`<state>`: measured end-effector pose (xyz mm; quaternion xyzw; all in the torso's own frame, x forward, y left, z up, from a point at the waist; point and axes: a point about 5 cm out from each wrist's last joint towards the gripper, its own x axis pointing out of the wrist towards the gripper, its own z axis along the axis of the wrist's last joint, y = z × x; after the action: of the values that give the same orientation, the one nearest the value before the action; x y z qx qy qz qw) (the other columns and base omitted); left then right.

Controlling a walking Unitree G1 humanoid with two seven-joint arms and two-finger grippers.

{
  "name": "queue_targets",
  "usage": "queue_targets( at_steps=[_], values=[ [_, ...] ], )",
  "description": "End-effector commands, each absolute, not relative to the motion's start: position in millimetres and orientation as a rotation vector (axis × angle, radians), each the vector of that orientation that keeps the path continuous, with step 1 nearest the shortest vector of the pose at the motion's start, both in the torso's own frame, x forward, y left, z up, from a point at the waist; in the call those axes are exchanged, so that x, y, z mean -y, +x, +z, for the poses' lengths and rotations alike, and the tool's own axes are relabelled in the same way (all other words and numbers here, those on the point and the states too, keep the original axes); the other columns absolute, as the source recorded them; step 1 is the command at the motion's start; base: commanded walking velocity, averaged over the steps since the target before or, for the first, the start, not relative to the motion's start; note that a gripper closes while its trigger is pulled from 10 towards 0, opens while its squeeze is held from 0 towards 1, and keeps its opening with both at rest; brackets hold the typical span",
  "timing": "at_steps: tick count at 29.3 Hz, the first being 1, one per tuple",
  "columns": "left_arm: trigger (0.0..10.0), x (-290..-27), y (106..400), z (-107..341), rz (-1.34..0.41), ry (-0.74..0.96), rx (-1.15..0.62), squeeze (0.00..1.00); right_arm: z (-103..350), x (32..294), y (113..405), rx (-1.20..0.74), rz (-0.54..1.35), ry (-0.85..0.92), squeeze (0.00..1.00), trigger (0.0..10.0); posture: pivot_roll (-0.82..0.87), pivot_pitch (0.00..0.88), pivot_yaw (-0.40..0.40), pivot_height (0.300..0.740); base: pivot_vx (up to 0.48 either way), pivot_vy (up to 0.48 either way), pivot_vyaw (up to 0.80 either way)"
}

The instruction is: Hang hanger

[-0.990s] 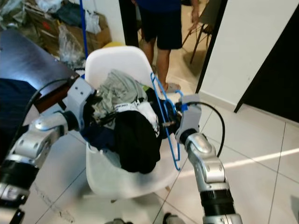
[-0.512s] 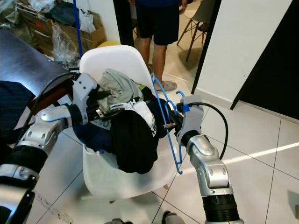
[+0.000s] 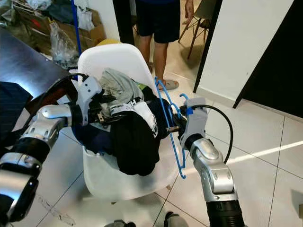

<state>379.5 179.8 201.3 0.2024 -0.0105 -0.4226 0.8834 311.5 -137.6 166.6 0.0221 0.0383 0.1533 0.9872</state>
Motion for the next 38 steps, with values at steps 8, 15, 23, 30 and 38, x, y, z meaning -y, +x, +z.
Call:
queue_targets(
  at_steps=[8,15,23,30,38],
  values=[
    [0.0,-185,376,183,-0.920,0.351,-0.039,0.00,166,140,306,-0.092,0.304,0.050,0.00,10.0,-0.12,0.261,0.023,0.740,0.000,0.000,0.00],
    [0.0,-182,376,181,-0.940,0.344,-0.033,0.00,167,140,307,-0.093,0.301,0.048,0.00,10.0,-0.12,0.260,0.022,0.740,0.000,0.000,0.00],
    [0.0,-182,375,183,-0.941,0.350,-0.013,0.00,167,139,308,-0.093,0.301,0.049,0.00,10.0,-0.11,0.253,0.023,0.740,0.000,0.000,0.00],
    [0.0,-181,377,201,-0.960,0.344,0.078,0.00,165,138,311,-0.093,0.301,0.048,0.00,10.0,-0.10,0.234,0.024,0.740,0.000,0.000,0.00],
    [0.0,-178,373,244,-1.040,0.224,0.279,0.00,162,137,314,-0.095,0.301,0.051,0.00,10.0,-0.09,0.207,0.028,0.740,0.000,0.000,0.00]
  ],
)
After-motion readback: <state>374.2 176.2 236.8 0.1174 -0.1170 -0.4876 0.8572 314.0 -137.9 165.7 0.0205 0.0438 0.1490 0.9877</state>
